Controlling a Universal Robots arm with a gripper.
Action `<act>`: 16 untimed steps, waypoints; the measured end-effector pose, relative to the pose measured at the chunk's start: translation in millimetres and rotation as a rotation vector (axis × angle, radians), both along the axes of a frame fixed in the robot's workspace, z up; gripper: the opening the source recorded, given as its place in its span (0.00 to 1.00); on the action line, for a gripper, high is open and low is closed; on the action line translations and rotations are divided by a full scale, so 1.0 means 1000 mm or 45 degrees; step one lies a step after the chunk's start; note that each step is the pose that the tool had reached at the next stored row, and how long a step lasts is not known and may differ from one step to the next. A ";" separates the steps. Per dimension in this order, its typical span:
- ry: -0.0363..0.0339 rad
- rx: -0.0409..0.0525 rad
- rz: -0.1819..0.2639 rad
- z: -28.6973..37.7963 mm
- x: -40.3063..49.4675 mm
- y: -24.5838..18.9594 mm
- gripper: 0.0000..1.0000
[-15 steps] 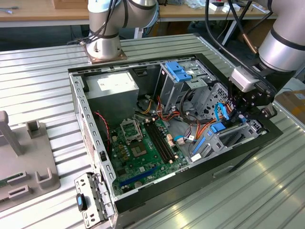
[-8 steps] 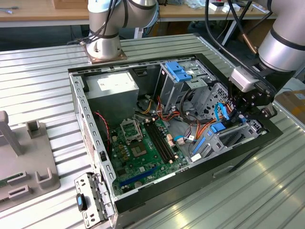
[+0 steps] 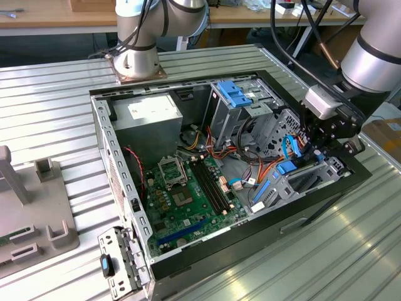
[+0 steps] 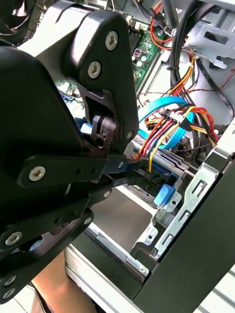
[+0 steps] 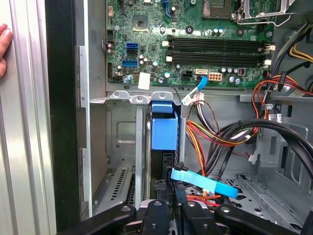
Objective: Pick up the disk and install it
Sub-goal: 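Insert the first disk wire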
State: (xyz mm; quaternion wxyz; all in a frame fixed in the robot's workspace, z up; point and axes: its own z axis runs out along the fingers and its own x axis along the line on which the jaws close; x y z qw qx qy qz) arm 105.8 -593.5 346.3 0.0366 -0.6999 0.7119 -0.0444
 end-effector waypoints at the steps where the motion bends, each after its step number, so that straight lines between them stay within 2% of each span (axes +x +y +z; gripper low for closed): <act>1: 0.0000 0.000 0.000 -0.0001 0.0000 0.0000 0.17; 10: 0.0000 0.000 0.000 -0.0036 0.0000 0.0000 0.17; 16: 0.0000 0.000 0.000 -0.0004 0.0000 0.0000 0.17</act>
